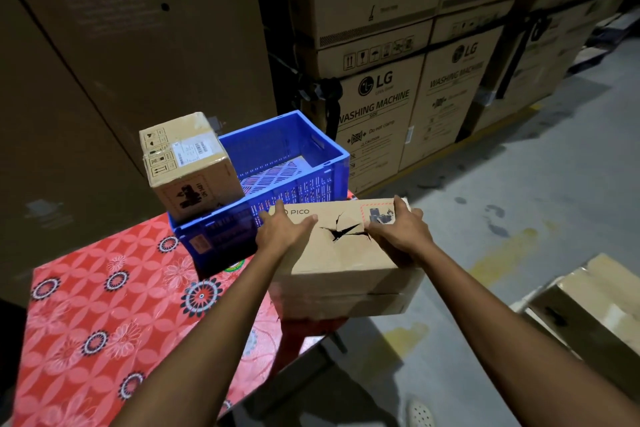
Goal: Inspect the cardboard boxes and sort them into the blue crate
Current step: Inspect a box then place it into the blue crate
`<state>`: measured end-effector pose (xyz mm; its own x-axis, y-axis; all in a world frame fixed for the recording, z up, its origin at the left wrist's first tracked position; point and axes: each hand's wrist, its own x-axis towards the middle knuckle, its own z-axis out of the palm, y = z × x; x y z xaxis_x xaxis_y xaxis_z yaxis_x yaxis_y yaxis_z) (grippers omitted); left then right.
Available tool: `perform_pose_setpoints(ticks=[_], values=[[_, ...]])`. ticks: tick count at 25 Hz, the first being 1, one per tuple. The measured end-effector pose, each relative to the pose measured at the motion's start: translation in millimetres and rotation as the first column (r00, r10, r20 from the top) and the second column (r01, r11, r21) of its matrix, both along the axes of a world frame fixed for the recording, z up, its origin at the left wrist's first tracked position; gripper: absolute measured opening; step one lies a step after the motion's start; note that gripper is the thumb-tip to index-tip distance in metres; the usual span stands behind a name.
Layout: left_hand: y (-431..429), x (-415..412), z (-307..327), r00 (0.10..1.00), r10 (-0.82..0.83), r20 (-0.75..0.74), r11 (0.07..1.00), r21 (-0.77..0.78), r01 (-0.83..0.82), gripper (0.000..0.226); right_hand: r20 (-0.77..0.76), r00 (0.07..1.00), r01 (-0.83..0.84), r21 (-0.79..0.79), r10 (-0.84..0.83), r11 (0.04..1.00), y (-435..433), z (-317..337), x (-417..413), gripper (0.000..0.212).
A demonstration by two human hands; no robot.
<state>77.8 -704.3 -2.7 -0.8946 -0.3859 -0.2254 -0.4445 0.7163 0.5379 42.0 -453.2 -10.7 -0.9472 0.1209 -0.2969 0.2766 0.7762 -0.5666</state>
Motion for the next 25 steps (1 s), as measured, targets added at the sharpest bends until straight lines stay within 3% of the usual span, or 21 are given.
perform_pose_setpoints(ticks=[6, 11, 14, 17, 19, 21, 25], values=[[2.2, 6.8, 13.1, 0.986, -0.043, -0.160, 0.999, 0.016, 0.046, 0.068, -0.094, 0.986, 0.130, -0.068, -0.136, 0.989, 0.7, 15.3, 14.8, 0.091], [0.8, 14.2, 19.3, 0.926, 0.140, -0.350, 0.962, 0.271, -0.043, 0.045, -0.270, 0.904, 0.271, -0.242, -0.333, 0.932, -1.2, 31.8, 34.1, 0.057], [-0.6, 28.9, -10.6, 0.922, 0.195, -0.335, 0.933, 0.353, -0.069, 0.034, -0.217, 0.899, 0.317, -0.277, -0.381, 0.907, -4.7, 5.3, 55.3, 0.048], [-1.4, 48.7, -45.8, 0.952, 0.170, -0.257, 0.930, 0.362, -0.068, 0.030, -0.124, 0.921, 0.338, -0.216, -0.369, 0.916, -4.2, -32.8, 79.0, 0.044], [-5.6, 56.0, -64.9, 0.972, 0.127, -0.199, 0.942, 0.332, -0.055, 0.033, -0.075, 0.935, 0.330, -0.165, -0.346, 0.929, -3.8, -51.3, 87.2, 0.044], [-10.4, 54.6, -71.3, 0.987, 0.071, -0.147, 0.955, 0.294, -0.025, 0.055, -0.064, 0.946, 0.309, -0.120, -0.318, 0.943, -4.7, -57.2, 86.5, 0.050], [-9.4, 34.1, -64.2, 0.999, -0.034, -0.031, 0.975, 0.218, 0.040, 0.099, -0.032, 0.973, 0.228, 0.009, -0.227, 0.974, -11.1, -56.7, 69.5, 0.089]])
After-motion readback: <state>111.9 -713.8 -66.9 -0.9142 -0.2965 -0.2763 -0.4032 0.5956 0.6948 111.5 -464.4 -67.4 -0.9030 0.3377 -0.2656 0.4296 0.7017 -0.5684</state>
